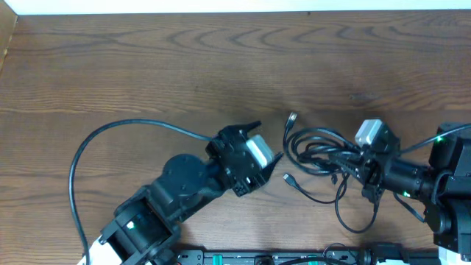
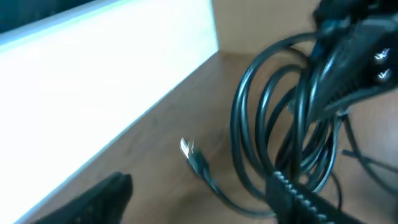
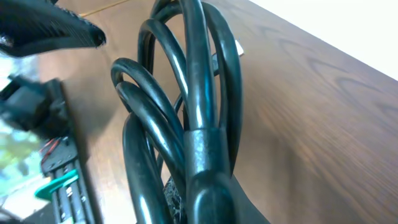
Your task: Untangle cables
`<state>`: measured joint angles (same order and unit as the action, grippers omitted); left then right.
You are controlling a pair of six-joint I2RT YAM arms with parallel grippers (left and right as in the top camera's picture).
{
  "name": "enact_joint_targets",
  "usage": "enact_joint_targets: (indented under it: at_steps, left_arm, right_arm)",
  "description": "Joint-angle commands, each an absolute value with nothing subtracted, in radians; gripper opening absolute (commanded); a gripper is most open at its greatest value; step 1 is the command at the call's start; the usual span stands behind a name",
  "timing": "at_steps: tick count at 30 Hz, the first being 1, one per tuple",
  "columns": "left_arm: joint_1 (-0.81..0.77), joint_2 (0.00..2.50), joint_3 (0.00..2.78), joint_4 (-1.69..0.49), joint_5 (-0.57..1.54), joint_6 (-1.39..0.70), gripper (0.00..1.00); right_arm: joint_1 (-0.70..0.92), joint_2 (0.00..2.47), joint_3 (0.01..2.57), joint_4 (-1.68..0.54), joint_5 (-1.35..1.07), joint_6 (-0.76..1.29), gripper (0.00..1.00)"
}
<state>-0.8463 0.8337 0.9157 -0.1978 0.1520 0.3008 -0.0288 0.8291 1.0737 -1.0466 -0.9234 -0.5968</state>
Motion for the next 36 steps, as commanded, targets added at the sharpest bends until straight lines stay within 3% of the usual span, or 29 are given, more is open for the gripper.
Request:
enact_joint_targets:
  at_steps: [1, 5, 14, 16, 20, 22, 32, 36]
  left_arm:
    - [-0.843, 0.830, 0.927, -0.172, 0.299, 0.389, 0.84]
    - [-0.843, 0.846, 0.927, -0.171, 0.403, 0.389, 0.89]
    - [-0.843, 0.922, 0.927, -0.101, 0.522, 0.388, 0.89]
    - [-0.843, 0.940, 0.927, -0.080, 0.556, 0.387, 0.79]
    - [-0.843, 0.961, 0.927, -0.076, 0.561, 0.384, 0.36]
    - [-0.843, 0.961, 0.927, -0.076, 0.562, 0.382, 0.09]
    - [-0.843, 0.961, 0.927, -0.076, 0.559, 0.335, 0.08]
    - [-0.843, 0.956, 0.927, -0.062, 0.419, 0.183, 0.08]
  right_arm:
    - [-0.031, 0.821, 1.084, -1.098, -1.014, -0.764, 0.01]
    - [-0.031, 0.821, 1.084, -1.160, -1.049, -0.841, 0.01]
    - [-0.030, 0.821, 1.084, -1.186, -1.069, -0.870, 0.05]
    - [-0.030, 0.821, 1.084, -1.193, -1.068, -0.879, 0.05]
    - [-0.030, 0.821, 1.084, -1.198, -1.068, -0.884, 0.04]
    - [-0.030, 0.821, 1.084, -1.198, -1.068, -0.885, 0.04]
    - [-0.030, 0.821, 1.084, -1.197, -1.069, -0.883, 0.02]
    - [-0.030, 0.821, 1.084, -1.197, -1.069, -0.883, 0.22]
